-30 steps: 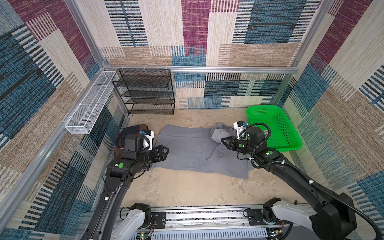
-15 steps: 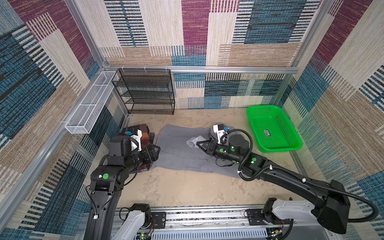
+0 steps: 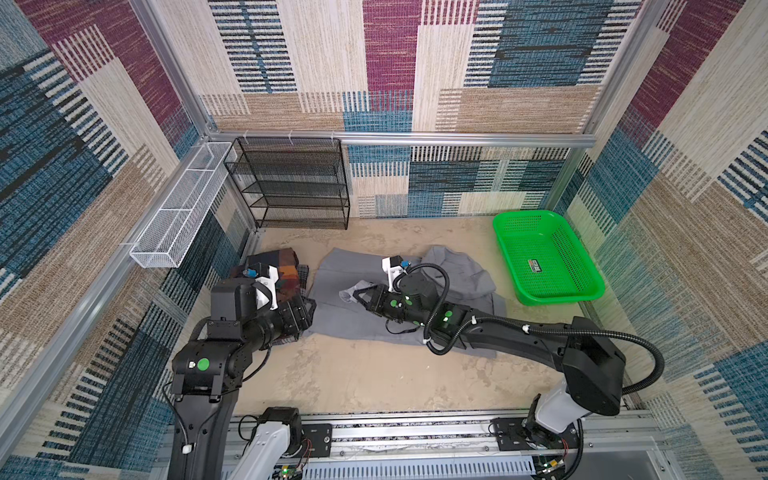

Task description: Fold and stack the long sleeve shirts

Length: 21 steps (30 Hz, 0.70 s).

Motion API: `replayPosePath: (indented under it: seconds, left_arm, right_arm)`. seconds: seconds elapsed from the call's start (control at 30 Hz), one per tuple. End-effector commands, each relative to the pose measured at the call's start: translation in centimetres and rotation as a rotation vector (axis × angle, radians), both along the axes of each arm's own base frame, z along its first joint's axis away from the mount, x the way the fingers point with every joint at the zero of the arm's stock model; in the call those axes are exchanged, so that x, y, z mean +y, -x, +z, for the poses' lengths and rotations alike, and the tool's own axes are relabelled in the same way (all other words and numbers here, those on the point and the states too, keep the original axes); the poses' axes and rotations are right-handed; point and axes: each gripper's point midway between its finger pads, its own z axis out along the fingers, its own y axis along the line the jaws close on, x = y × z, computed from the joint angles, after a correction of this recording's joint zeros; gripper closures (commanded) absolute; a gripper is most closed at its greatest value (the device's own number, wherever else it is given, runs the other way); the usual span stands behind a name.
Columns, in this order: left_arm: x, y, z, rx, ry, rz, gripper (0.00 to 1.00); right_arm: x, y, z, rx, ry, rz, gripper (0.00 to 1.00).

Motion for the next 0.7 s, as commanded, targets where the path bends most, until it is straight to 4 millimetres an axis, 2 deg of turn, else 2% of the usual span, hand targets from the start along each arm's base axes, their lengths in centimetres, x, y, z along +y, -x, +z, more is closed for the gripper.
replayPosePath:
  seconds: [0.0, 0.07, 0.27, 0.37, 0.43, 0.5, 0.57, 0.67]
  left_arm:
    - [0.2, 0.6, -0.2, 0.011, -0.03, -0.015, 0.21]
    - [-0.3, 0.6, -0.6, 0.024, -0.009, -0.032, 0.21]
    - [-1.5, 0.6, -2.8, 0.106, 0.06, -0.069, 0.21]
    - [-2.2, 0.9, -4.0, 0.152, 0.098, -0.093, 0.2]
    - [-3.0, 1.1, -4.7, 0.185, 0.135, -0.123, 0.18]
    - [-3.8, 1.3, -5.7, 0.221, 0.173, -0.157, 0.18]
    - [-4.0, 1.3, -7.0, 0.256, 0.184, -0.165, 0.18]
    - [-4.4, 1.3, -8.3, 0.284, 0.212, -0.174, 0.18]
  right_arm:
    - [0.7, 0.4, 1.6, -0.098, 0.016, 0.012, 0.98]
    - [0.8, 0.7, 0.1, -0.073, 0.064, 0.028, 0.91]
    - [0.3, 2.3, -4.5, -0.003, 0.232, 0.103, 0.53]
    - [-0.8, 3.3, -5.4, -0.016, 0.293, 0.141, 0.35]
    - [-1.9, 3.7, -5.7, -0.039, 0.362, 0.162, 0.29]
    - [-3.9, 3.6, -5.7, -0.065, 0.437, 0.122, 0.22]
    - [-6.8, 2.5, -5.6, -0.101, 0.501, 0.045, 0.16]
    - [-11.2, 0.4, -7.1, -0.051, 0.55, -0.002, 0.17]
